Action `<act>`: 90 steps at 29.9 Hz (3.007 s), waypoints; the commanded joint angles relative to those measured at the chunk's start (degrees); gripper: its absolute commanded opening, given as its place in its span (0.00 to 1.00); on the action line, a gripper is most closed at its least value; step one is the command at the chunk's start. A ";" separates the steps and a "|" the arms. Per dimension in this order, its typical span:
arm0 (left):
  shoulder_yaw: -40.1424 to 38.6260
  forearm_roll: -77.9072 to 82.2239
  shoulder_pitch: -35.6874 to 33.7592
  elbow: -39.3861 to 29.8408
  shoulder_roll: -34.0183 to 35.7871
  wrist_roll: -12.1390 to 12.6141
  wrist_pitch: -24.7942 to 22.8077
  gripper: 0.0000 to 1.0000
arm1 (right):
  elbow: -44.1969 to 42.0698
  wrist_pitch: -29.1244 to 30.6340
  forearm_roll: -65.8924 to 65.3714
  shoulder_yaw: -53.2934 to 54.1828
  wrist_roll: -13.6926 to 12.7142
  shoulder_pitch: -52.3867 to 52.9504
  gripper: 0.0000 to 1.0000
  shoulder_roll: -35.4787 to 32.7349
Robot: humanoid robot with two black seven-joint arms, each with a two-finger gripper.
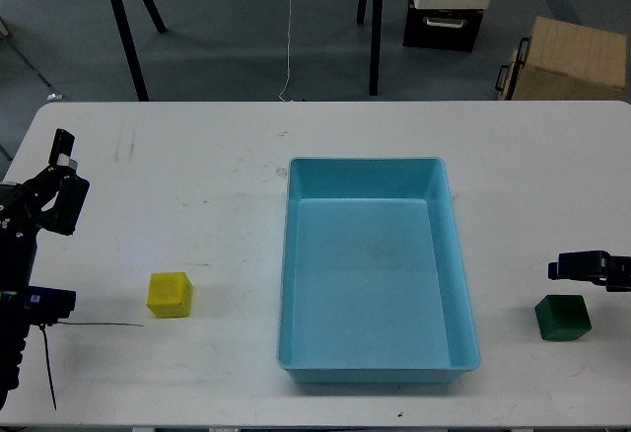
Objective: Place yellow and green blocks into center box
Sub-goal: 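Grasp the dark green cube with the right gripper, then lift the green cube and carry it over the blue tray, then release the green cube into the tray and raise the right gripper, then withdraw the right arm and raise the left gripper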
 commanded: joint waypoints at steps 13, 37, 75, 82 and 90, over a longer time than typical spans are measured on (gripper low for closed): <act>0.19 0.00 -0.98 2.89 -0.21 0.29 0.00 1.00 | -3.91 0.00 -0.03 -4.01 -0.12 0.47 1.00 6.82; 0.19 0.00 -1.15 3.68 -0.30 0.29 0.00 1.00 | -1.64 0.00 6.71 -10.51 -1.44 19.17 0.00 3.49; 0.28 0.00 -2.30 3.50 -1.18 0.46 0.00 1.00 | -26.57 -5.59 48.17 -29.07 0.75 53.22 1.00 30.75; 3.00 -0.09 -3.00 3.42 -1.09 0.29 0.00 1.00 | -33.80 -0.23 59.03 -3.52 1.20 38.73 1.00 23.36; 3.27 -0.09 -4.23 3.50 -1.00 0.29 0.00 1.00 | -45.22 0.00 80.02 9.09 6.72 29.40 1.00 22.04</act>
